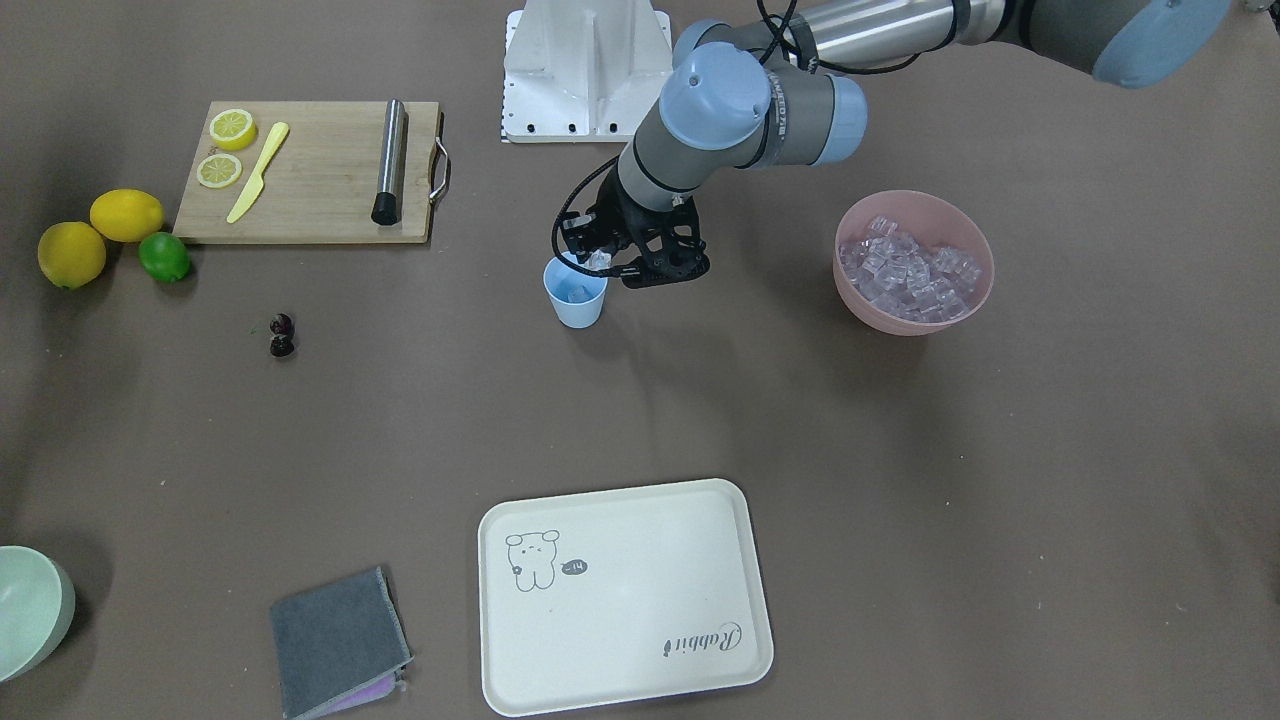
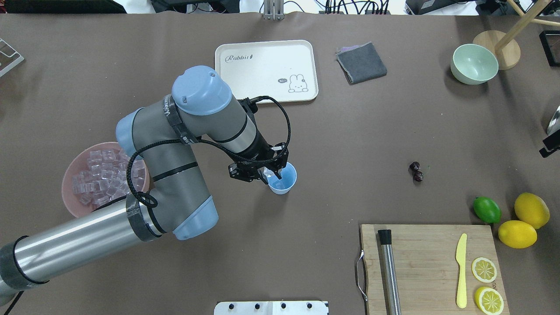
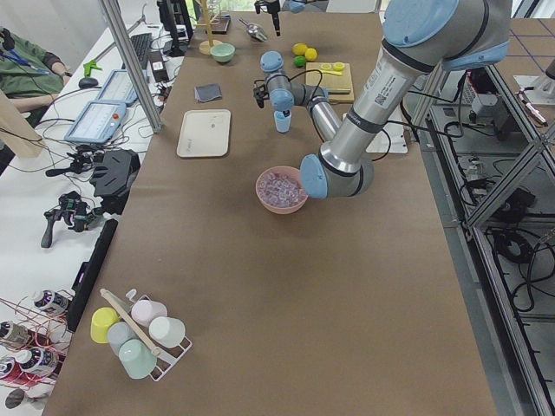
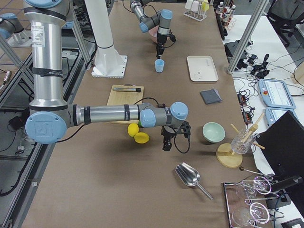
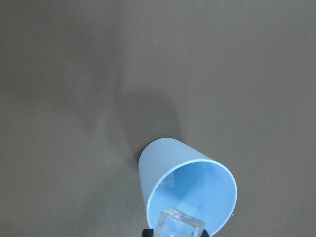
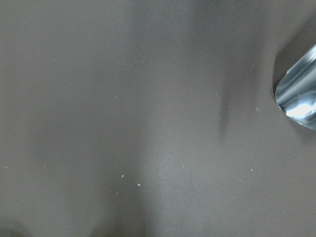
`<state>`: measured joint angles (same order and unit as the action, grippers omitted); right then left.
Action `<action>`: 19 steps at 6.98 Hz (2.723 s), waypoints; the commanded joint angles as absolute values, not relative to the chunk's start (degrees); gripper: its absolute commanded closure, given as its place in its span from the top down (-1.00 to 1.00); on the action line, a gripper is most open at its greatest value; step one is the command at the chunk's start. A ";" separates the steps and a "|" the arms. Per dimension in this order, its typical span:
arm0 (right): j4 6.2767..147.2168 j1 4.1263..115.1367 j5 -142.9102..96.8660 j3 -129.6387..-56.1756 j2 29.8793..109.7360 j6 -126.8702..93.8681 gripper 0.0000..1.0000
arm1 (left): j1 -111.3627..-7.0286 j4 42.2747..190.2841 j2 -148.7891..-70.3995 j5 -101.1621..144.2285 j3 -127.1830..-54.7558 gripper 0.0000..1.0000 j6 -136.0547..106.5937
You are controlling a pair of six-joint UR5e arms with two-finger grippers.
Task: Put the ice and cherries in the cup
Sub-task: 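Carry the ice cube over the light-blue cup with the left gripper, then open the left gripper to release the cube into the cup, then move the left gripper back over the pink ice bowl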
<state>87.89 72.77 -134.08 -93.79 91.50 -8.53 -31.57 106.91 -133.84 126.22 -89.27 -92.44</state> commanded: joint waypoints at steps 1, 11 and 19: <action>87.89 72.77 -134.12 -94.65 91.49 -8.70 1.00 | -30.67 107.40 -134.30 126.21 -88.77 -1.00 -93.25; 87.98 72.77 -134.12 -94.66 91.58 -9.05 1.00 | -44.27 87.91 -123.59 126.56 -99.18 0.94 -66.21; 87.98 71.63 -134.03 -93.96 91.58 -9.76 1.00 | -49.93 70.45 -108.47 126.91 -108.56 0.94 -31.10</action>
